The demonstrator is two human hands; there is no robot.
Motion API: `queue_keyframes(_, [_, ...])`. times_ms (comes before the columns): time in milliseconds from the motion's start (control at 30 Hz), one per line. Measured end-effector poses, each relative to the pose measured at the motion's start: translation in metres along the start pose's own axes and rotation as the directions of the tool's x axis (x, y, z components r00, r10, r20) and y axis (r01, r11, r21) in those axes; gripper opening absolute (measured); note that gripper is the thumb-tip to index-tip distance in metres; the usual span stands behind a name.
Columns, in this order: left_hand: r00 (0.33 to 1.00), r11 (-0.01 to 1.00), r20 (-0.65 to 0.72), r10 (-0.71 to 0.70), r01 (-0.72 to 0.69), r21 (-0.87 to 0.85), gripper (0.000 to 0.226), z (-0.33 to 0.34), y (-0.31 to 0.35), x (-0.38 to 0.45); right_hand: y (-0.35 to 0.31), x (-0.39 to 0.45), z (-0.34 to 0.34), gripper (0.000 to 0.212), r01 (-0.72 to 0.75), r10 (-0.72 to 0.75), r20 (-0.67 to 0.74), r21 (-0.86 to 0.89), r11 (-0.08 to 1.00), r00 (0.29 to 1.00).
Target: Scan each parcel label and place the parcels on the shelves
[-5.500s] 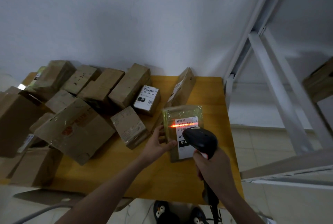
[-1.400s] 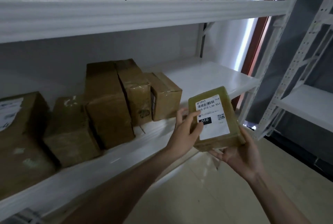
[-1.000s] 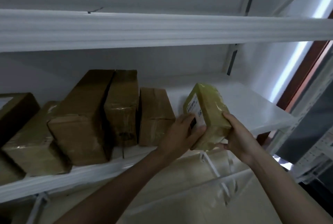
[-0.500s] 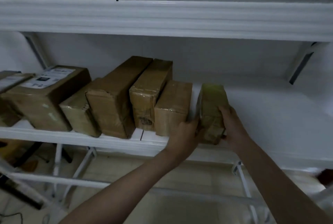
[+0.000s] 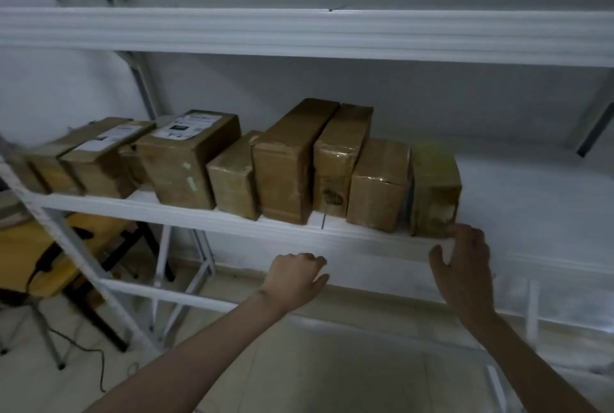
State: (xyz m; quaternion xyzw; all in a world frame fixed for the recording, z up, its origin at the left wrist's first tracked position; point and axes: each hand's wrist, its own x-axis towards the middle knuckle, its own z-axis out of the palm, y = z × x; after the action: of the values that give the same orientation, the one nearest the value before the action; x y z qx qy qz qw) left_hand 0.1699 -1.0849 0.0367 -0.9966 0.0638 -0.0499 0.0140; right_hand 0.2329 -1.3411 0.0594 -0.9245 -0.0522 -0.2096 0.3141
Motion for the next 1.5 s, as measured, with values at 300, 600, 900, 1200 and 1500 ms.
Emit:
queue_keyframes(300, [0.943, 0.947, 0.113, -0.312, 0.299, 0.120, 0.041, 0.001, -0.136, -0.199, -0.120, -0.101, 0.067, 0.038, 0.265, -0.218, 0.310, -0.116, 0.957, 0.925])
queue_keyframes(600, [0.755, 0.772, 0.163, -0.635, 0.620, 0.140, 0.037, -0.008, -0.246, -0.386, -0.296, -0.219, 0.163, 0.037, 0.488, -0.479, 0.506, 0.124, 0.864, 0.718])
queue_keyframes(900, [0.546, 0.557, 0.108, -0.830, 0.810, 0.182, 0.042, -0.026, -0.326, -0.486, -0.459, -0.285, 0.235, 0.029, 0.669, -0.714, 0.554, 0.337, 0.663, 0.429])
queue_keyframes(1200, [0.427, 0.434, 0.084, -0.900, 0.869, 0.238, 0.044, -0.035, -0.443, -0.508, -0.609, -0.322, 0.334, 0.035, 0.746, -0.827, 0.537, 0.480, 0.462, 0.167])
queue_keyframes(1500, [0.420, 0.419, 0.060, -0.906, 0.865, 0.277, 0.042, -0.040, -0.600, -0.474, -0.739, -0.300, 0.433, 0.035, 0.730, -0.853, 0.509, 0.539, 0.419, 0.113])
